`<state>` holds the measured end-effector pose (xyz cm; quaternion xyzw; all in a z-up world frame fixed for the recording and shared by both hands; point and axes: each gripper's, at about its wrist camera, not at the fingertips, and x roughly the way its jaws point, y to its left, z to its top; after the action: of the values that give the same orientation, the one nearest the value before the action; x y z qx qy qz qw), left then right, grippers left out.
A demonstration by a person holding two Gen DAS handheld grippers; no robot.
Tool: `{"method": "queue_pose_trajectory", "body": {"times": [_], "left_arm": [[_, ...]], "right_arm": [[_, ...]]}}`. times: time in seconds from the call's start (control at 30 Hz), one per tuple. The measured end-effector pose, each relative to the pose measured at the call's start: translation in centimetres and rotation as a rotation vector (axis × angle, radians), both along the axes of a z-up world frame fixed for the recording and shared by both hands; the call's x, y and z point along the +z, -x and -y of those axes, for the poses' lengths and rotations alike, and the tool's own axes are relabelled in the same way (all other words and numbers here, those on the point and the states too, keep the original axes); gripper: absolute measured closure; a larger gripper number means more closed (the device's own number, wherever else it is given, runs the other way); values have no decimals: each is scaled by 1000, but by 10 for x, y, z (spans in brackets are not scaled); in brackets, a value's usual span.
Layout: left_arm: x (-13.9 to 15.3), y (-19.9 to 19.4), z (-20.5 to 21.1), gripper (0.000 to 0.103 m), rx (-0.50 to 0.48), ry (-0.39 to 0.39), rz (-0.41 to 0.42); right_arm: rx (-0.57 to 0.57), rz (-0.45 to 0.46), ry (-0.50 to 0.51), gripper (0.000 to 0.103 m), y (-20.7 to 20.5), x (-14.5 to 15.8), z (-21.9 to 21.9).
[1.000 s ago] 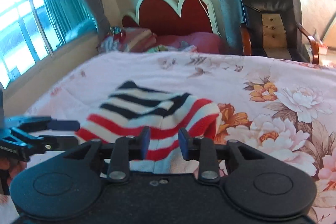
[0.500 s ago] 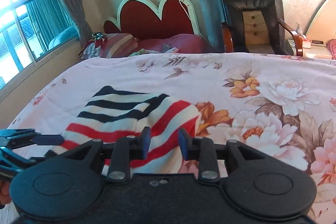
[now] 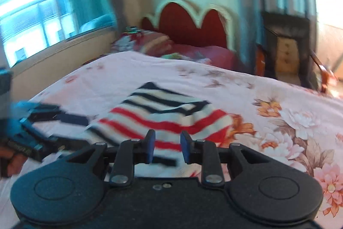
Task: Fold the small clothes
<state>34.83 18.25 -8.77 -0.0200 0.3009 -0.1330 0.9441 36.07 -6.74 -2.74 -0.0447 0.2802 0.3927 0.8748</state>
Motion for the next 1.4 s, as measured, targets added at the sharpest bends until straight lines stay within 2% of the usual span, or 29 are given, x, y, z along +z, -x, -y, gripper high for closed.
{"method": "queue_pose_trajectory", "body": {"times": [0.13, 0.23, 0.3, 0.4, 0.57, 0.63, 0.67, 0.7, 0.73, 0.77, 0.8, 0.87, 1.0, 1.17, 1.4], "left_arm": [[-16, 12, 1, 25, 35, -30, -34], [-19, 18, 1, 25, 30, 23, -36], [-27, 22, 3, 25, 13, 48, -60], [-41, 32, 10, 25, 20, 2, -55], [-38, 40, 13, 25, 83, 16, -37], [-32, 48, 17, 25, 106, 5, -29], [-29, 52, 18, 17, 118, 7, -24], [-27, 58, 18, 0, 138, 6, -16], [-24, 64, 17, 0, 165, 2, -2], [-22, 68, 16, 0, 177, 6, -2], [-21, 71, 15, 0, 181, 18, -9], [-20, 76, 13, 0, 201, 30, -10], [-20, 83, 17, 0, 209, 36, -12], [-12, 93, 25, 0, 232, 29, -4], [23, 127, 38, 0, 286, 9, 27]], "right_arm": [[134, 51, 123, 81, 33, -3, -12], [136, 45, 260, 85, 39, -24, -19], [119, 14, 260, 85, 38, -35, -16], [81, 1, 244, 89, 39, -40, -13], [14, 0, 231, 90, 44, -49, -15], [-20, 2, 246, 81, 50, -44, -20], [-28, -5, 233, 61, 53, -40, -21], [-34, -13, 207, 24, 57, -35, -21], [-58, 0, 187, 7, 63, -30, -20], [-87, 38, 176, 3, 71, -25, -18], [-88, 48, 169, 10, 76, -22, -17], [-91, 12, 153, 11, 79, -17, -14], [-123, 14, 144, 14, 87, -13, -10], [-160, 21, 164, 14, 96, -13, -6], [-222, 28, 200, 9, 125, 10, 11]]}}
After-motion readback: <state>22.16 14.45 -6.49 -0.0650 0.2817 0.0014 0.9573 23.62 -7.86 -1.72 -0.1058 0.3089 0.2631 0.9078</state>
